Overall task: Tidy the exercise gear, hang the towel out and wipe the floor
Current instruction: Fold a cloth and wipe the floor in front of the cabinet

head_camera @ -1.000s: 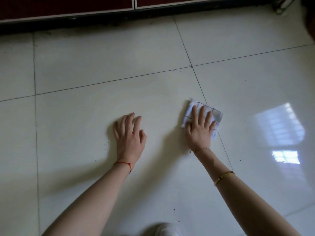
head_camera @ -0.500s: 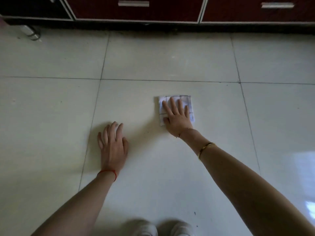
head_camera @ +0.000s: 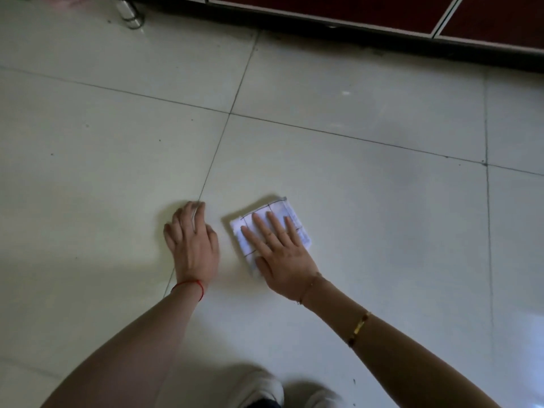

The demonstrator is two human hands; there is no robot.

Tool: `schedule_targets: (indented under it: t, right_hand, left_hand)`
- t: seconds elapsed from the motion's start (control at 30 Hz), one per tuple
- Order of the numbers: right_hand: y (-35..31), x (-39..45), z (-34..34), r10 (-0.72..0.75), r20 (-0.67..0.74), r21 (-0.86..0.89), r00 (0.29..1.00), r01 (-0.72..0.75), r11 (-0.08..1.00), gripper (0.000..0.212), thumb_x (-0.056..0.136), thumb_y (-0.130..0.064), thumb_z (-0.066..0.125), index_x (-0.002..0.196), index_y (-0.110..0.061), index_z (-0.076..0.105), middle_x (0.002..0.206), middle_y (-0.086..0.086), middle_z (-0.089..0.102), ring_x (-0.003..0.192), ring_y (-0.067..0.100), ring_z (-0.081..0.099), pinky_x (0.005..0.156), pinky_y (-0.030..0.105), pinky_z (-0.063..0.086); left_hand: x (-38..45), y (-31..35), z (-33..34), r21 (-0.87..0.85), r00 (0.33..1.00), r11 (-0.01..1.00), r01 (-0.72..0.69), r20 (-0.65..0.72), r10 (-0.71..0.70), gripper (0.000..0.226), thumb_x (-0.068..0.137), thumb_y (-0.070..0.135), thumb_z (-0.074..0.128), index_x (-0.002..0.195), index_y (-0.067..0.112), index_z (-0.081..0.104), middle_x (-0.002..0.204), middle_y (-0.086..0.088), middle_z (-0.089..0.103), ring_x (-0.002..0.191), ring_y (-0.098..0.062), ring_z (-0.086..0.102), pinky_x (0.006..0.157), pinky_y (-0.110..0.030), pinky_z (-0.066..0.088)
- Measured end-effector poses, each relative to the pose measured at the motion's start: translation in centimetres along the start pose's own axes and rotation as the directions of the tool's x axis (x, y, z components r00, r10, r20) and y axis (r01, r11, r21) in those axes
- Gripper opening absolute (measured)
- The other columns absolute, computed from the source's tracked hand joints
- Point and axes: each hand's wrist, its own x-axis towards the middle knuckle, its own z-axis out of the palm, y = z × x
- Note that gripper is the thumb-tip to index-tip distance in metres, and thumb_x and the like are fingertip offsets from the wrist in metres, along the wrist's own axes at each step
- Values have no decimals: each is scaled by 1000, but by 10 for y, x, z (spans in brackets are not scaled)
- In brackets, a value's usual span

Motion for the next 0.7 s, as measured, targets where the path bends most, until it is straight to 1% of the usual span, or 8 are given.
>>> schedule_targets:
  t: [0.1, 0.3, 0.4, 0.5, 0.6, 0.7]
  right_hand:
    - [23, -5, -7, 17, -35, -22, 999, -17, 1000, 54, 100, -34, 27, 152, -21, 20, 161, 5, 12, 149, 30, 3, 117, 55, 13]
    - [86, 32, -27, 201, 0, -48, 980, -201, 978, 57, 98, -40, 22, 152, -22, 21, 160, 8, 15, 148, 34, 7, 117, 55, 10]
    - [110, 71, -42, 295, 14, -23, 955, -294, 955, 59, 97, -40, 20, 154, -25, 13, 162, 7, 5, 148, 34, -1, 118, 54, 0]
    - [129, 121, -57, 395, 46, 2, 917, -396, 918, 59, 100, -36, 25, 154, -28, 2, 162, 5, -7, 147, 29, -12, 118, 49, -9]
    - [133, 173, -65, 426, 65, 5, 903, -427, 904, 61, 99, -36, 26, 154, -28, 0, 161, 4, -10, 147, 29, -14, 118, 50, -10]
    - [121, 221, -65, 401, 86, -16, 912, -401, 916, 61, 98, -35, 24, 153, -28, -1, 161, 5, -11, 147, 30, -14, 118, 50, -9]
  left_hand:
    - [5, 2, 4, 6, 1000, 1000, 19, 5, -19, 50, 93, 19, 37, 143, 17, 41, 149, -8, 39, 135, -32, 37, 112, -54, 26]
    - [7, 6, 7, -41, 999, 999, 34, -12, -35, 51, 92, 22, 35, 143, 17, 41, 149, -8, 38, 137, -32, 34, 114, -56, 20]
    - [8, 4, 8, -63, 999, 997, 35, -36, -37, 52, 91, 22, 36, 143, 17, 42, 150, -7, 38, 137, -32, 34, 114, -56, 20]
    - [9, 3, 10, -77, 997, 996, 40, -61, -45, 52, 91, 21, 39, 142, 18, 44, 150, -7, 39, 138, -33, 33, 116, -56, 18]
    - [10, 4, 10, -68, 996, 997, 47, -68, -52, 51, 91, 21, 39, 142, 18, 46, 150, -7, 40, 137, -34, 34, 116, -57, 17]
    - [12, 4, 8, -62, 997, 997, 48, -57, -52, 52, 91, 21, 40, 142, 18, 46, 150, -7, 40, 137, -34, 35, 115, -58, 18]
